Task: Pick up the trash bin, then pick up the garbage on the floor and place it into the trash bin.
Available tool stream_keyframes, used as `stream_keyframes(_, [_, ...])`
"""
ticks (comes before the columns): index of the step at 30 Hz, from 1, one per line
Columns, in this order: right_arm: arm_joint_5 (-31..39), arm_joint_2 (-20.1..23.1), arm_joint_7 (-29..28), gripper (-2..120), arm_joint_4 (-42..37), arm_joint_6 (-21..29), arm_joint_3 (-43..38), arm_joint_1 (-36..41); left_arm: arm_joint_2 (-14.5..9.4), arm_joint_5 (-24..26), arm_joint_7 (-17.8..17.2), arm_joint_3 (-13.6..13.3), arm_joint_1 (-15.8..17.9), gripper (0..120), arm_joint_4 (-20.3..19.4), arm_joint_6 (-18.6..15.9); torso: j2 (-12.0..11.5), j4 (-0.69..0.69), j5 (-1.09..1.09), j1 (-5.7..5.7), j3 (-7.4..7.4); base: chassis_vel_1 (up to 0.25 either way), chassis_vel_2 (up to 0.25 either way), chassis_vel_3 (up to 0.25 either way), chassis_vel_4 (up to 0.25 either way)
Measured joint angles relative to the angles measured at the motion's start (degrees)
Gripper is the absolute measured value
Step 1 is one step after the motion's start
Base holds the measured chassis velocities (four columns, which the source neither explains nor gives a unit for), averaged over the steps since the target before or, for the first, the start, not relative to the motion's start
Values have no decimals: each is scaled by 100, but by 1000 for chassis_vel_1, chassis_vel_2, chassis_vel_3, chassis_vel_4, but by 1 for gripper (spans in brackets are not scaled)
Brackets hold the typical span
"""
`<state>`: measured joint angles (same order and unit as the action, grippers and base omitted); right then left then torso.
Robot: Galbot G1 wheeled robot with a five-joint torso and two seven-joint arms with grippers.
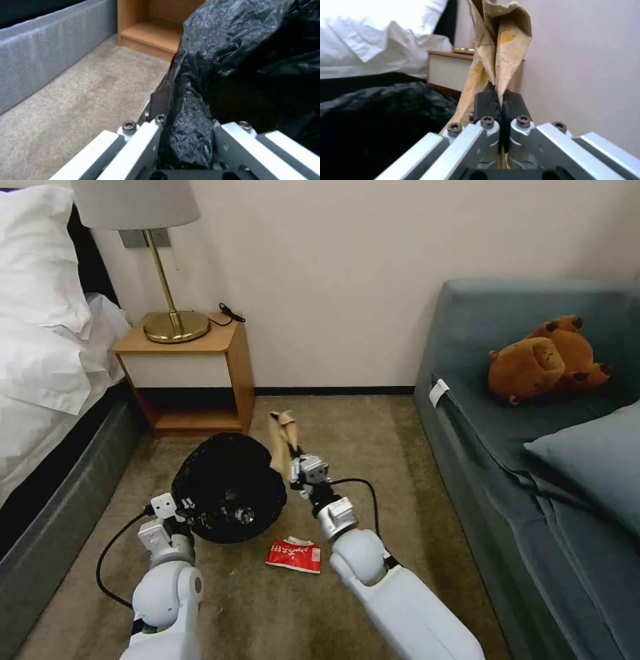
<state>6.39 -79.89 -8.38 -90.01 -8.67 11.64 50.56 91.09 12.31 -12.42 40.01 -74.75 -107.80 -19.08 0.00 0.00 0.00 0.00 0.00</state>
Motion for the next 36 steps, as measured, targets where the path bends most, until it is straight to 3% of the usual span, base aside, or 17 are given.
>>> stream_keyframes(11, [-34, -190, -34, 0, 470, -105, 525, -482, 68, -50, -13, -45, 56, 2, 0, -3, 0, 0, -1, 0, 0, 0, 0, 0, 0])
stream_keyframes(36, [-371, -302, -24, 3, 875, -306, 626, -165, 106, -100, 14, -101, 118, 2, 97, 2, 0, 0, 0, 0, 0, 0, 0, 0, 0])
